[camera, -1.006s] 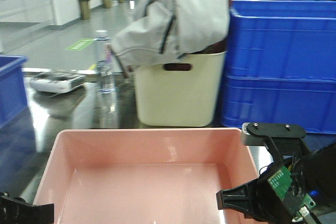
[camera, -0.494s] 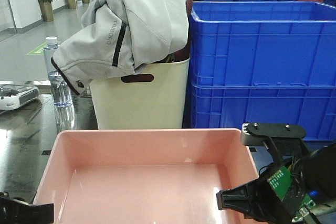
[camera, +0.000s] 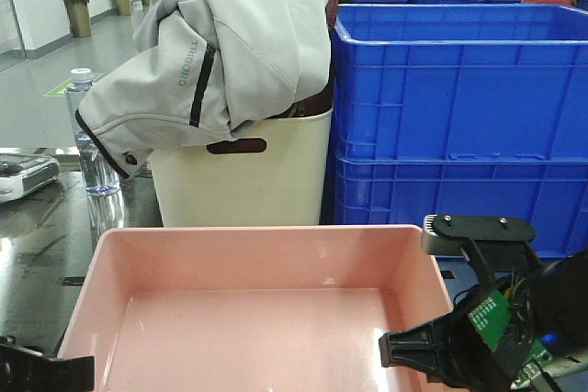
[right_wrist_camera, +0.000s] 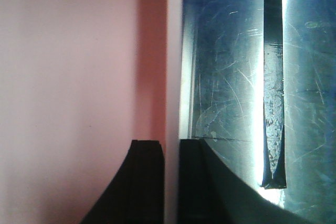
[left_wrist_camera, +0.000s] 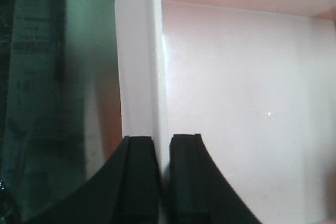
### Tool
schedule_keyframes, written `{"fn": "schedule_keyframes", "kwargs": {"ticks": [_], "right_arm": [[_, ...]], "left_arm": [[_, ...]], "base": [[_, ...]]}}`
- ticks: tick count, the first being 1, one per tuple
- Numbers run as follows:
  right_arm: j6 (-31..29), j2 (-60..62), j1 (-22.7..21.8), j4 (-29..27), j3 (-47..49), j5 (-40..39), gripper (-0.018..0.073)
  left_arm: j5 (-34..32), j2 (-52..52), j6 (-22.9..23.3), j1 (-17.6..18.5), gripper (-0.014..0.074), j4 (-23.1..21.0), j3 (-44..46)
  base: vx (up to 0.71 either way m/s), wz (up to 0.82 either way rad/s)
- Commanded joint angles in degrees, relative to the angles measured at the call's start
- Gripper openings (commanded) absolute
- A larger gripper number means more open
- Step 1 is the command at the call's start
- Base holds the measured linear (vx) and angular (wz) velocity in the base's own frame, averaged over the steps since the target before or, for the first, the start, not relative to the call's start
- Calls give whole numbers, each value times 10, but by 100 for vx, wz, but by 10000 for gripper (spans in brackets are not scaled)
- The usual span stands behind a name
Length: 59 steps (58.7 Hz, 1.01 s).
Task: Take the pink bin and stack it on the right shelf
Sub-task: 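Lower the bin onto the steel table and open both grippers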
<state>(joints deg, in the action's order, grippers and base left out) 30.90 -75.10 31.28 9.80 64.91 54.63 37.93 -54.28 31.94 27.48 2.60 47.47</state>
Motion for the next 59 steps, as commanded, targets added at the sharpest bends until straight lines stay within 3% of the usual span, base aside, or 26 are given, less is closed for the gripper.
{"fn": "schedule_keyframes", "kwargs": {"ticks": [1,30,40,49,59], "right_arm": [[-4,16,-5,51,17,-10,11],[-9,16,-5,51,17,-13,11],[-21,0,-10,49,30,-7,22],[-24,-54,-33,48,73,-1,81],[-57,-115,-50,24,109,8,254]], "left_arm": [[-41,11,-2,-1,115,20,18],[-60,11,-3,-1,115,22,18],[-38,-16,-51,-4,136,22,26],[-27,-94,-52,-17,214,53,69],[23,-180,-52,-20,394,76,135]], "base": [[1,0],[0,0],[0,0],[0,0],[0,0]]}}
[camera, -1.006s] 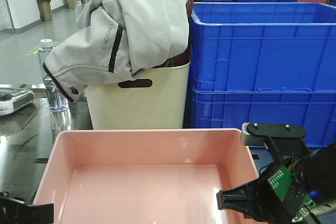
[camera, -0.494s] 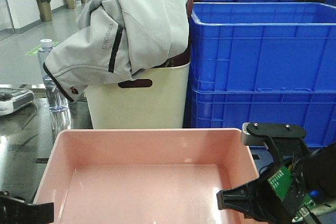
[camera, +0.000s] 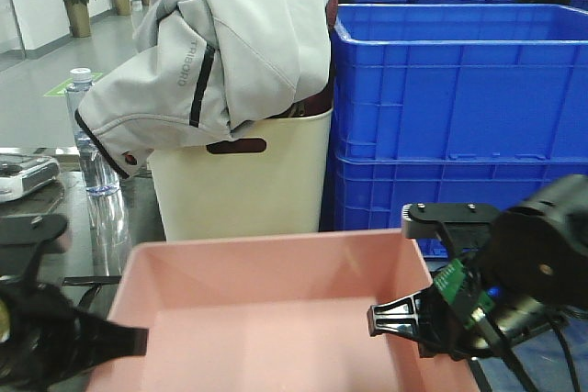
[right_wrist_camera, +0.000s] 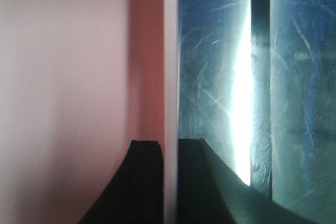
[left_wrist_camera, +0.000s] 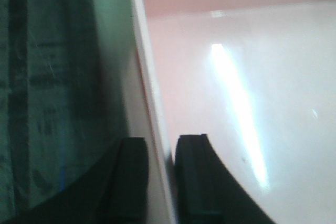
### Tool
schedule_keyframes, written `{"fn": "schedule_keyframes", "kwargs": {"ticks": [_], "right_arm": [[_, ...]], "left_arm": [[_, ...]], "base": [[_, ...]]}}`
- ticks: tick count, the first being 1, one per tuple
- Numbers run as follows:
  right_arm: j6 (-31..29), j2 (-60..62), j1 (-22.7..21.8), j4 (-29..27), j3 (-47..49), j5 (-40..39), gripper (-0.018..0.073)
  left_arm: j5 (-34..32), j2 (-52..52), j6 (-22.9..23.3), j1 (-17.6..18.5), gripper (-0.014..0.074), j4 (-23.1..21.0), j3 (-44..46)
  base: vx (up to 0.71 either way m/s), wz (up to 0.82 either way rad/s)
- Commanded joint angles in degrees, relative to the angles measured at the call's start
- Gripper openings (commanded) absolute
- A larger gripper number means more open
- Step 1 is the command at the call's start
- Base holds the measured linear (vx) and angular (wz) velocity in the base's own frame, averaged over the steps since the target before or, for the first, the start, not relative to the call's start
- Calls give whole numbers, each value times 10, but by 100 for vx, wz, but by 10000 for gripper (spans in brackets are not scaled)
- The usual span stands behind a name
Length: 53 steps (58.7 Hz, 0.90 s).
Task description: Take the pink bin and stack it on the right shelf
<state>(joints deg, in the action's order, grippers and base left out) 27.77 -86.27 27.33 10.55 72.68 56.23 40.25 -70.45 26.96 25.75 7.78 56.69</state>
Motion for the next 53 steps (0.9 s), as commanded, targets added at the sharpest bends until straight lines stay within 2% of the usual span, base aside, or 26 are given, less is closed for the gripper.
{"fn": "schedule_keyframes", "kwargs": {"ticks": [1,10,17,21,30,41,47,53], "right_arm": [[-29,-8,-12,12,33,-9,275],[-56,-15,-12,-8,37,-35,503],[-70,20,-11,-9,37,-48,618],[-91,51,-11,-14,36,-46,646],[-182,143,-11,-46,4,-48,634],[-296,302,-11,-87,-117,-74,566],[-323,384,-11,-88,-180,-74,521],[-330,461,-11,-88,-240,-76,450]], "left_arm": [[4,-24,-3,-3,412,24,49],[21,-36,-34,-1,555,22,71],[23,4,-94,0,582,-11,77],[36,40,-140,0,578,-36,77],[59,132,-258,0,575,-101,61],[54,266,-423,0,575,-198,-29],[46,332,-465,0,575,-241,-82],[23,391,-467,-1,539,-259,-126]], "base": [[0,0],[0,0],[0,0],[0,0],[0,0],[0,0],[0,0],[0,0]]}}
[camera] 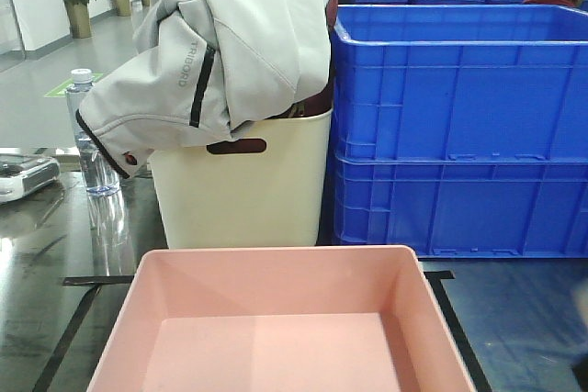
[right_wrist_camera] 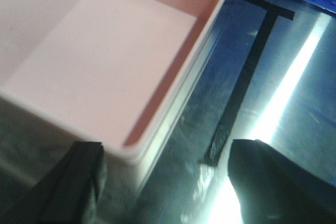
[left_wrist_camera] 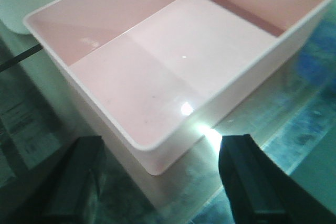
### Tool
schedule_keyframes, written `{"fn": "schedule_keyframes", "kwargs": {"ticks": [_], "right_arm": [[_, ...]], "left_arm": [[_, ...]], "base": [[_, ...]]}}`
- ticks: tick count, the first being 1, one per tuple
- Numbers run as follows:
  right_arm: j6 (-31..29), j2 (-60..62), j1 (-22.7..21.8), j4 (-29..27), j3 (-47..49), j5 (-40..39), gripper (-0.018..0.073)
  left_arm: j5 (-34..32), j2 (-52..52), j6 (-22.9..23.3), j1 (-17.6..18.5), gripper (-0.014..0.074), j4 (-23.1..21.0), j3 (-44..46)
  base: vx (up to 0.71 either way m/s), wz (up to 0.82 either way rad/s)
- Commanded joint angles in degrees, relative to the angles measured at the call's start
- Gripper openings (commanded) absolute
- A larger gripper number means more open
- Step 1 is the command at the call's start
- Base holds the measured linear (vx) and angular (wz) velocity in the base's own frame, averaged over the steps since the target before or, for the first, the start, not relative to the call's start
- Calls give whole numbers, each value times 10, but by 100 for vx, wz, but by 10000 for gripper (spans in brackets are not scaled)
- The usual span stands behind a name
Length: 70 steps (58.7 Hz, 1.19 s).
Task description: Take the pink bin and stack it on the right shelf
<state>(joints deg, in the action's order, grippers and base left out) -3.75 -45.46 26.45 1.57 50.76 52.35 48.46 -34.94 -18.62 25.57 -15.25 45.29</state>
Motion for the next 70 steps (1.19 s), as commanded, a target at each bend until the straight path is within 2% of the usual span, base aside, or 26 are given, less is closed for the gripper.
{"fn": "schedule_keyframes", "kwargs": {"ticks": [1,6,9,19,23,29,41,43,52,53,60,65,70], "right_arm": [[-16,67,-2,2,-28,-38,429],[-20,118,-2,2,-67,-43,328],[-20,147,-2,2,-88,-48,235],[-18,186,-2,0,-127,-49,38],[-18,191,-2,0,-133,-45,-16],[-18,191,-2,-1,-133,-34,-15],[-18,191,-2,0,-133,-32,-12],[-18,191,-2,0,-133,-32,-12],[-18,191,-2,-2,-133,-30,-12],[-18,191,-2,-1,-133,-30,-12],[-18,191,-2,-2,-133,-30,-12],[-18,191,-2,-2,-133,-30,-12],[-18,191,-2,-2,-133,-30,-12]], "left_arm": [[-64,48,-11,1,523,-29,-20],[-88,90,-11,1,430,-27,-49],[-105,117,-11,1,332,-27,-67],[-95,141,-11,1,121,-27,-81],[-89,141,-11,1,62,-27,-81],[-88,141,-11,1,-5,-27,-81],[-94,156,-11,0,-7,-26,-87],[-96,168,-11,-9,-6,-25,-92],[-177,261,-6,-126,-6,-1,-158],[-225,313,-6,-187,-6,11,-217],[-279,326,-2,-211,-3,19,-279],[-328,330,38,-212,-3,46,-324],[-362,343,113,-212,0,108,-364]], "base": [[0,0],[0,0],[0,0],[0,0],[0,0],[0,0],[0,0],[0,0],[0,0],[0,0],[0,0],[0,0],[0,0]]}}
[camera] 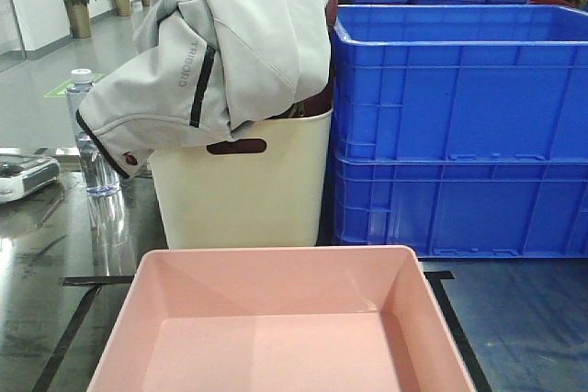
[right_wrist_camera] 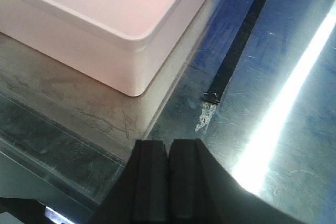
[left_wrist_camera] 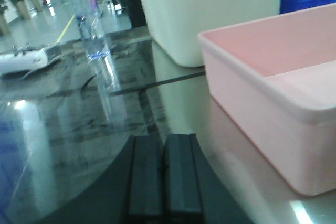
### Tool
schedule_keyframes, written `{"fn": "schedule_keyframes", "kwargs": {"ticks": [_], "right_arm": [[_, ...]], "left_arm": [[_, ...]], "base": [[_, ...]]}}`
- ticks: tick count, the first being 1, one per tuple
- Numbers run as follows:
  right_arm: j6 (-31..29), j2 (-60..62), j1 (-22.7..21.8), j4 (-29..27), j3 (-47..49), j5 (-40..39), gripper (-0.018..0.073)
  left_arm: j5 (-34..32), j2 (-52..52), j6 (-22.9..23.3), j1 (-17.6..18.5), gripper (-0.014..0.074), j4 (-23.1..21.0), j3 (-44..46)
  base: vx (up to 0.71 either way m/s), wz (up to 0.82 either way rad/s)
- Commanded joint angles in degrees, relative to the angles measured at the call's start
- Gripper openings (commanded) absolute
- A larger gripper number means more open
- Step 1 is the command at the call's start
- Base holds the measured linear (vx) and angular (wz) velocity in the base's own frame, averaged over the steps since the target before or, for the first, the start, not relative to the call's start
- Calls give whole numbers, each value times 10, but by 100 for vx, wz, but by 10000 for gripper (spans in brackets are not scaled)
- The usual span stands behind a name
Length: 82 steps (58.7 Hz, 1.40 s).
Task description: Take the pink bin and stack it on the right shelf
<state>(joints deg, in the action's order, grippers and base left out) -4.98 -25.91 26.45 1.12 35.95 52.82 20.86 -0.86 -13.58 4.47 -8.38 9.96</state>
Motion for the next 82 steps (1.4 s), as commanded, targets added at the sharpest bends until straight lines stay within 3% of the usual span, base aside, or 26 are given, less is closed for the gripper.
{"fn": "schedule_keyframes", "kwargs": {"ticks": [1,8,16,31,78,82], "right_arm": [[-5,-4,-2,2,15,-35,-12],[-5,-4,-2,4,15,-35,-12],[-5,-4,-2,5,15,-35,-12],[-5,-4,-2,4,15,-35,-12],[-5,1,-2,2,14,-36,-9],[-7,17,-14,21,2,-49,-9]], "left_arm": [[-91,5,76,-1,0,49,-16],[-138,25,164,-1,0,115,-70],[-203,25,201,-7,0,127,-120],[-222,25,199,-30,0,128,-125],[-219,24,199,-30,0,129,-125],[-219,24,199,-30,0,129,-125]], "base": [[0,0],[0,0],[0,0],[0,0],[0,0],[0,0]]}}
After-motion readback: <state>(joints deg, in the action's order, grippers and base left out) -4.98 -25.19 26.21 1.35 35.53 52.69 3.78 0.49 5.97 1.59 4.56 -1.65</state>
